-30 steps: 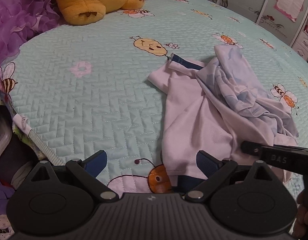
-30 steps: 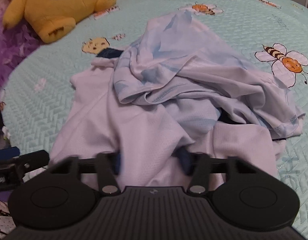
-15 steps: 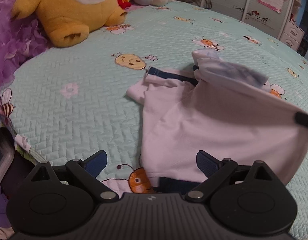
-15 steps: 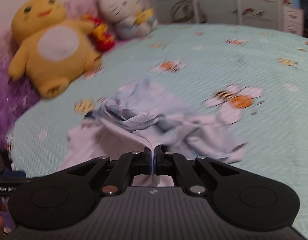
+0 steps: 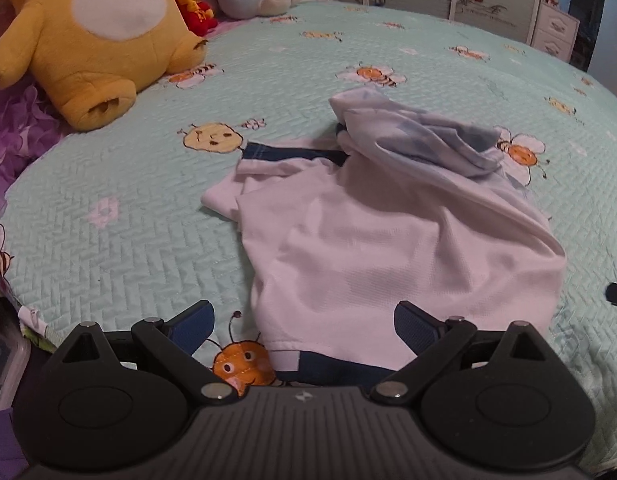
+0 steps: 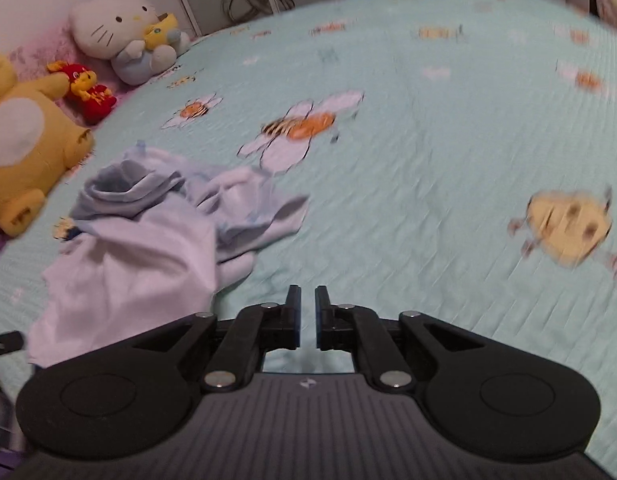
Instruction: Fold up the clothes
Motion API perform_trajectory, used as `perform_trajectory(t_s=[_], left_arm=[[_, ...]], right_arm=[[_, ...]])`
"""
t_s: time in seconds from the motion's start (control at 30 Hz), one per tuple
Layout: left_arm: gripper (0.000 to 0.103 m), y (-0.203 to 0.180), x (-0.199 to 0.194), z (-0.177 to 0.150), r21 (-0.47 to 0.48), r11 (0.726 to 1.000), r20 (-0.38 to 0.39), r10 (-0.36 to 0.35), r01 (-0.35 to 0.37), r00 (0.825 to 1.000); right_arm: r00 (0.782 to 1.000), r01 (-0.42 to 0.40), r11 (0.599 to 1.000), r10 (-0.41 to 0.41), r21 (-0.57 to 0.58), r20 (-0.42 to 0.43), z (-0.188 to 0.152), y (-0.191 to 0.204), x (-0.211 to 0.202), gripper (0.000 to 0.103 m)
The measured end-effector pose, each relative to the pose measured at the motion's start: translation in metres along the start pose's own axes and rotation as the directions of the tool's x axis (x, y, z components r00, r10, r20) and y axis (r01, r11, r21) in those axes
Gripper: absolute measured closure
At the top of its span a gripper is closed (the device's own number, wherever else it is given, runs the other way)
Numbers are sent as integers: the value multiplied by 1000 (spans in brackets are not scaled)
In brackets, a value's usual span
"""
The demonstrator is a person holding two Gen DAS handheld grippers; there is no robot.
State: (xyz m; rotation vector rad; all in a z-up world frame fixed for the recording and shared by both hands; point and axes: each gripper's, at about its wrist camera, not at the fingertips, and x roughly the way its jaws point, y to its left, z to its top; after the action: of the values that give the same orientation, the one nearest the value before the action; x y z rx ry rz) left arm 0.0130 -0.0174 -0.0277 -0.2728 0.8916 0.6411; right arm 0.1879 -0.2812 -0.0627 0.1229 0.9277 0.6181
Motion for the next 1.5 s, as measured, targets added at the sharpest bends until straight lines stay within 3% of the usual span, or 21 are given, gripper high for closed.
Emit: perform_trajectory(t_s=[0.07, 0.13, 0.2, 0.37, 0.43, 0.5, 0.67, 0.87, 0.97, 1.07, 1.1, 1.13, 1.17, 1.2, 1.23, 1.37, 1.43, 1.47, 1.5], left_arm=[[4, -1, 3, -1, -9, 1000, -15, -7, 7, 1000], [4, -2, 4, -1, -13, 1000, -26, -8, 8, 1000], [4, -3, 4, 0, -8, 1000, -28, 1, -1, 1000], [4, -1, 6, -1, -22, 1000, -55, 8, -9, 998], [4, 4, 9, -1, -44, 999, -65, 10, -13, 998], [4, 8, 12, -2, -67, 998, -76, 12, -17, 997], [4, 24, 20, -2, -172, 985, -92, -25, 9, 995], [4, 45, 35, -5, -373, 923, -73, -128, 92, 989], [4, 49, 47, 2, -386, 920, -36, -95, 73, 995], [4, 58, 64, 17, -418, 905, -15, -98, 83, 995], [4, 61, 71, 23, -432, 897, -5, -106, 94, 994], [4, 63, 78, 29, -446, 889, 4, -113, 103, 994], [4, 65, 85, 35, -460, 881, 14, -119, 113, 993], [5, 66, 94, 40, -471, 875, 7, -124, 112, 992], [6, 66, 103, 45, -481, 870, -5, -127, 109, 992], [31, 66, 124, 49, -507, 850, -6, -169, 142, 986], [61, 66, 124, 48, -504, 843, 39, -198, 191, 979], [94, 65, 125, 49, -498, 839, 41, -231, 220, 972], [101, 64, 127, 49, -492, 835, 37, -264, 247, 964]], right_arm=[[998, -71, 997, 71, 8, 2, 0, 13, 2, 51], [992, -122, 992, 123, -30, 31, 3, 33, 4, 43], [988, -145, 986, 149, -84, 47, 7, 54, 12, 26], [993, -119, 975, 117, -187, -20, 10, 84, 61, 22], [996, -87, 972, 82, -220, -34, 2, 86, 73, 37], [995, -101, 969, 95, -224, -34, -3, 82, 74, 103], [990, -128, 967, 138, -221, 29, -5, 61, 45, 102], [992, -104, 979, 116, -173, 58, -3, 26, 26, 103], [991, -120, 982, 127, -147, 43, -6, 21, 31, 103], [988, -143, 982, 149, -120, 39, -4, 21, 36, 93], [987, -151, 982, 156, -113, 41, -3, 22, 37, 74], [986, -155, 982, 161, -110, 43, -1, 24, 39, 63], [985, -159, 981, 164, -108, 44, 1, 25, 41, 43], [985, -163, 981, 168, -106, 45, 4, 27, 43, 32], [985, -166, 980, 171, -111, 36, 5, 29, 47, 32], [984, -178, 974, 178, -137, -11, 10, 39, 66, 32], [983, -181, 974, 177, -135, -41, 9, 43, 75, 33], [985, -171, 976, 165, -135, -51, 9, 44, 78, 33], [985, -169, 976, 163, -135, -58, 8, 46, 81, 34]])
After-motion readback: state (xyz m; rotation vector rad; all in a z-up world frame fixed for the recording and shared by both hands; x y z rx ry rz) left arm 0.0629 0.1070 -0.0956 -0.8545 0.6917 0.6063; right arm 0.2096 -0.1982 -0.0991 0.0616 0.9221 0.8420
